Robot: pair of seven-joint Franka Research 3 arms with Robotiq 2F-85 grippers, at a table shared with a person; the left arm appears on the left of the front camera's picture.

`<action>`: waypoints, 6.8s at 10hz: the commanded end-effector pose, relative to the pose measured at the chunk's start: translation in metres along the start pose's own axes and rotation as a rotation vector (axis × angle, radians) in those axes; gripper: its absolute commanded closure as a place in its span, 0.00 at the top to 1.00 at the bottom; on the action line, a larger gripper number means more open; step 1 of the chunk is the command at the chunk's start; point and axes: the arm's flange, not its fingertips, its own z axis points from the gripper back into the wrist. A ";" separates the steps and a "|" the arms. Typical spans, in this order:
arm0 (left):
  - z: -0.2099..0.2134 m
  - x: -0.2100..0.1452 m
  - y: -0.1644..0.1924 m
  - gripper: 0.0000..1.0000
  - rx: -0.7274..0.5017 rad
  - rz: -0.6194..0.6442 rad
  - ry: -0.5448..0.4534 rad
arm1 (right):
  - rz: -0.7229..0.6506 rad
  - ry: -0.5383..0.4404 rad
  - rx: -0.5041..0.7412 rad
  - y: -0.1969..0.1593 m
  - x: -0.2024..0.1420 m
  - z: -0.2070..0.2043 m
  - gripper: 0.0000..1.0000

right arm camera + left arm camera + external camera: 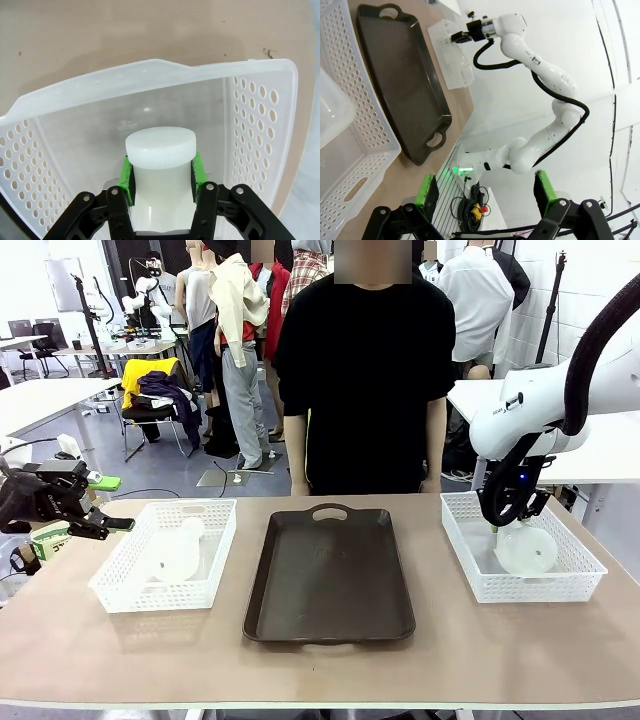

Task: Prepare the laboratory tools.
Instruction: While moving the picked Big flask to the Handle tray indicated by the person, stop as directed by the person.

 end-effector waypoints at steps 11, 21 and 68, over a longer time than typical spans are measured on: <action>0.001 0.000 -0.001 1.00 0.012 -0.003 0.005 | 0.002 -0.005 0.007 0.000 -0.001 0.008 0.00; 0.001 0.000 -0.001 1.00 0.012 -0.003 0.005 | 0.004 -0.008 0.045 0.001 -0.016 0.063 0.00; 0.001 0.000 -0.001 1.00 0.012 -0.003 0.005 | 0.190 -0.103 -0.009 0.312 -0.123 0.109 0.00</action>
